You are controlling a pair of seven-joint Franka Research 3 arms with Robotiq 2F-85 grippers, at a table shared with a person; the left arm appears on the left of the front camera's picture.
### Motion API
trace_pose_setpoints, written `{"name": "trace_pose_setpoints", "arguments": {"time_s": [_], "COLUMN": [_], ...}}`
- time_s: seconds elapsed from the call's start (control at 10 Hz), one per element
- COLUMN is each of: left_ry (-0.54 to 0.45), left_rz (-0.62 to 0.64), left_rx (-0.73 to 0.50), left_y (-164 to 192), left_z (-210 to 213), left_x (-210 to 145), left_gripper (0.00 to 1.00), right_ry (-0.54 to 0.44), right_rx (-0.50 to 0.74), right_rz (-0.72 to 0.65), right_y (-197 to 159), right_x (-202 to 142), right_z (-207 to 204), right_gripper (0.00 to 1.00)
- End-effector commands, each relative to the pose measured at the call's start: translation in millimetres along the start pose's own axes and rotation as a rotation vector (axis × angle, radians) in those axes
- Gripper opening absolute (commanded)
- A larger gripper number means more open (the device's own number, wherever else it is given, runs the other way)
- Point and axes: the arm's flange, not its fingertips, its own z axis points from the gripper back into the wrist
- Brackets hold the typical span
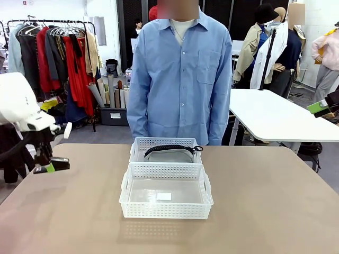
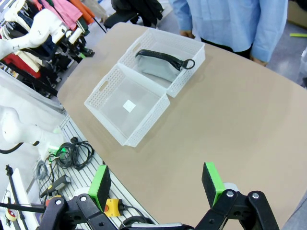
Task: Distribute items into two baskets.
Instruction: Pick up the Stapler that the person points to.
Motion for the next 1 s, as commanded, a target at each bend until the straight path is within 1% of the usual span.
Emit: {"name": "trace_pose_setpoints", "arguments": {"time_s": [0.0,0.3,0.4,0.6,0.7,0.9], "left_ry": [0.003,-0.025,-0.025,-0.025,-0.021,-0.012], "left_rz": [0.078,0.129,0.129,0.102,0.079,0.036], "left_rx": [-0.017,-0.005,0.018,0.068,0.082,0.103], "left_y": [-6.1,-23.0,-29.2,-39.3,-50.1,-66.9], "left_z": [36.7,87.8,101.4,125.5,139.8,151.5], "left_x": [13.3,38.2,45.6,57.0,67.5,78.3], "left_gripper": [0.00,0.00,0.00,0.00,0.00,0.00], "right_ry": [0.000,0.000,0.000,0.000,0.000,0.000], "right_rx": [0.000,0.000,0.000,0.000,0.000,0.000], "right_rz": [0.005,0.005,0.005,0.005,0.005,0.005], "right_y": [0.8,0.8,0.8,0.8,0.8,0.8], "right_x": [0.0,0.0,0.0,0.0,0.0,0.0], "right_z": [0.1,0.1,0.1,0.1,0.1,0.1], "right_gripper": [1.00,1.00,1.00,1.00,1.00,1.00]}}
